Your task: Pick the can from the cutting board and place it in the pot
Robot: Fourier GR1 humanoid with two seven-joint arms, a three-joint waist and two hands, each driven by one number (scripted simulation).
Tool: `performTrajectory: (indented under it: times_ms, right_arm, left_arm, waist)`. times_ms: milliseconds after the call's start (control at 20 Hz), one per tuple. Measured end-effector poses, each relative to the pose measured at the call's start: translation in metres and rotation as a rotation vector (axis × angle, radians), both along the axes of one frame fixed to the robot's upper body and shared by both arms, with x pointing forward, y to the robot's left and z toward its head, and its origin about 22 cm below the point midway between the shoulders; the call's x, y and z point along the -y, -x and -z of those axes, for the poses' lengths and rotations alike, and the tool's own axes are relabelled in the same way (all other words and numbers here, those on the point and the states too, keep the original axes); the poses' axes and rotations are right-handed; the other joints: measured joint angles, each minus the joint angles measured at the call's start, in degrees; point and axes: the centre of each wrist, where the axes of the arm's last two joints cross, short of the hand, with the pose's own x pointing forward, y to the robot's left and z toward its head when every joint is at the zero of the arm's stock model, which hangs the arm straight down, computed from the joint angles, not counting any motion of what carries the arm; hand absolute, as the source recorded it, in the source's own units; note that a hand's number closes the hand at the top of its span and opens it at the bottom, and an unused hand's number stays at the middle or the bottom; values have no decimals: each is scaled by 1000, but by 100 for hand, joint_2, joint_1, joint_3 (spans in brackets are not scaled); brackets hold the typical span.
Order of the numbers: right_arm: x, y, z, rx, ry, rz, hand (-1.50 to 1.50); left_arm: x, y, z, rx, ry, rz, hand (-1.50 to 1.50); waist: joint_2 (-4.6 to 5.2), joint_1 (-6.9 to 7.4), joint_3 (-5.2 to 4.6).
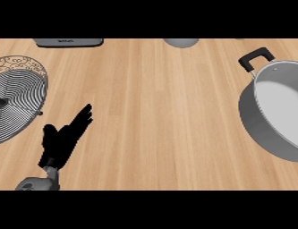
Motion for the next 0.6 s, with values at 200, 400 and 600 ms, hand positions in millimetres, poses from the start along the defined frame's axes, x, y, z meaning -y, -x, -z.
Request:
performTrajectory:
  times_ms: [200, 400, 600]
  right_arm:
    - [11, 12, -23, 1, 103, 35, 150]
    - [17, 1, -60, 1, 218, 46, 150]
    - [4, -17, -92, -20, 289, 61, 150]
  left_arm:
    - [0, 5, -2, -1, -8, 11, 0]
    - [8, 1, -3, -1, -3, 13, 0]
    - [2, -1, -4, 1, -9, 16, 0]
  waist:
    - [4, 48, -4]
    - [10, 57, -13]
    - [12, 69, -15]
